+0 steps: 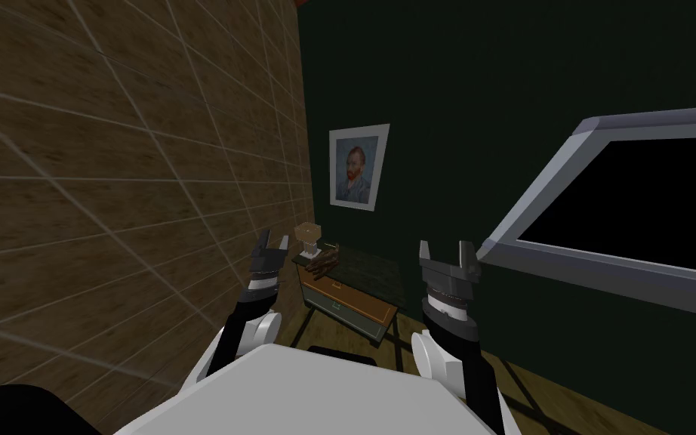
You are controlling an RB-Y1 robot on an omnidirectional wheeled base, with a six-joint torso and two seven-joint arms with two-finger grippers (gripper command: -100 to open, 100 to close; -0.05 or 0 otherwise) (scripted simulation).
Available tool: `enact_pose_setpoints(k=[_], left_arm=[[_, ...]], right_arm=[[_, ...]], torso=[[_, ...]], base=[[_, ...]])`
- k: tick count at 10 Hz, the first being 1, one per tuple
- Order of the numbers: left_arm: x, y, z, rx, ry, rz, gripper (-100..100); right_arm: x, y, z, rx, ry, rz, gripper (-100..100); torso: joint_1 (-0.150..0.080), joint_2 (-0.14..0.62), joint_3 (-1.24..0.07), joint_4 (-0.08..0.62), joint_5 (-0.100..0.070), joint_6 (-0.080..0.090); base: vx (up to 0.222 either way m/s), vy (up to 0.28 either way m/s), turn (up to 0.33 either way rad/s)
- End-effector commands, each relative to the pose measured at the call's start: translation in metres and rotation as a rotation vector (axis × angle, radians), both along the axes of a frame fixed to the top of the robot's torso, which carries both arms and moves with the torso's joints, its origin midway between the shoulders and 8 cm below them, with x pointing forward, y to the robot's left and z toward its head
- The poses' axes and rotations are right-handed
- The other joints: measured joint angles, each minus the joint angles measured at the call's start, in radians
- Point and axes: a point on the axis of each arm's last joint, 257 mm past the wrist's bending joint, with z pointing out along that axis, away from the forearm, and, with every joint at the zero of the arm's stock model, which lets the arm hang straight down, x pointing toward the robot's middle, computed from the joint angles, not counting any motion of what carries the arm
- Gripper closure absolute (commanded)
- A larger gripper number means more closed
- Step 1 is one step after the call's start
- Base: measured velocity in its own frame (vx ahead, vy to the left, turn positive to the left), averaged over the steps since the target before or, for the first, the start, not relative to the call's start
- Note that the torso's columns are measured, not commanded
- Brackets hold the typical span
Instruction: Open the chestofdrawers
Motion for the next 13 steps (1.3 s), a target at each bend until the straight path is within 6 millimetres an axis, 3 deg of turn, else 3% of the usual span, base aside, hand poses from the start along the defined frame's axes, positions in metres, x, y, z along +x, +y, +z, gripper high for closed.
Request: enact_pose_setpoints(k=[1,9,10,13], left_arm=[[0.0,0.0,0.0,0.0,0.0,0.0,0],[0.0,0.0,0.0,0.0,0.0,0.0,0],[0.003,-0.004,-0.004,0.032,0.011,-0.018,-100],[0.011,-0.012,-0.019,0.097,0.043,-0.055,-100]], right_arm=[[0.0,0.0,0.0,0.0,0.0,0.0,0],[0.0,0.0,0.0,0.0,0.0,0.0,0],[0.0,0.0,0.0,0.0,0.0,0.0,0],[0.0,0.0,0.0,0.0,0.0,0.0,0]], torso=[[0.0,0.04,-0.082,0.041,0.0,0.0],[0.0,0.618,-1.234,0.617,0.0,0.0],[0.0,0.691,-1.382,0.691,0.0,0.0],[0.0,0.736,-1.475,0.737,0.0,0.0]], base=[[0.0,0.0,0.0],[0.0,0.0,0.0],[0.01,-0.001,-0.008],[0.014,-0.003,-0.018]])
